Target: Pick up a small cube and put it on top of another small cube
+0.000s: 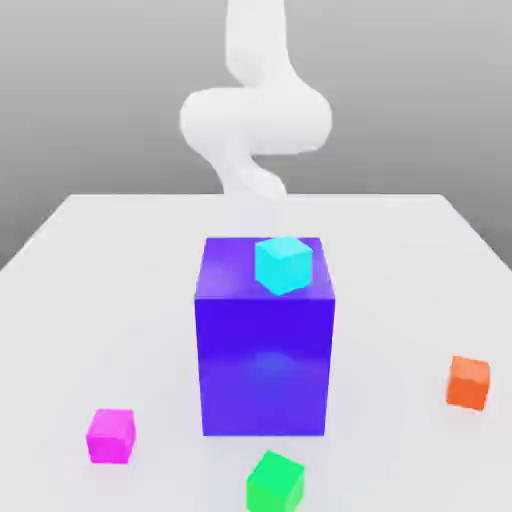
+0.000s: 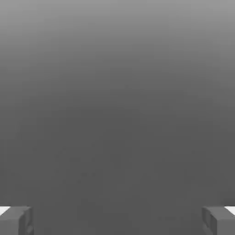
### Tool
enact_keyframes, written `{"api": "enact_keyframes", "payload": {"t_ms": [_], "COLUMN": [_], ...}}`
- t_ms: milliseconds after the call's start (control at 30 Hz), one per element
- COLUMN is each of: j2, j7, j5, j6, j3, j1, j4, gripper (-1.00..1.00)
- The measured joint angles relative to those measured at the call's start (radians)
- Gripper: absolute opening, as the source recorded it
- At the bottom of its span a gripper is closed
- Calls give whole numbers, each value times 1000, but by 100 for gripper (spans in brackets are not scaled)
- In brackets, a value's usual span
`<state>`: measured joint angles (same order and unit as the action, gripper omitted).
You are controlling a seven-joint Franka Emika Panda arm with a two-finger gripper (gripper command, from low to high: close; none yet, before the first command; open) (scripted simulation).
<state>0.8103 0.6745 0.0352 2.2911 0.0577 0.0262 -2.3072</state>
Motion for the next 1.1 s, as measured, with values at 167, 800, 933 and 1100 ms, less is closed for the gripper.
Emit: {"api": "enact_keyframes", "payload": {"t_ms": [167, 800, 933, 1100], "j2": [14, -31, -61, -110], "j7": [-264, -1229, -1430, -1679], "j5": [63, 300, 350, 410], "j6": [-14, 1, 19, 49], "j3": [115, 565, 669, 807], "j1": [47, 258, 317, 404], "j4": [-16, -88, -106, -128], "gripper": [0, 0, 0, 0]}}
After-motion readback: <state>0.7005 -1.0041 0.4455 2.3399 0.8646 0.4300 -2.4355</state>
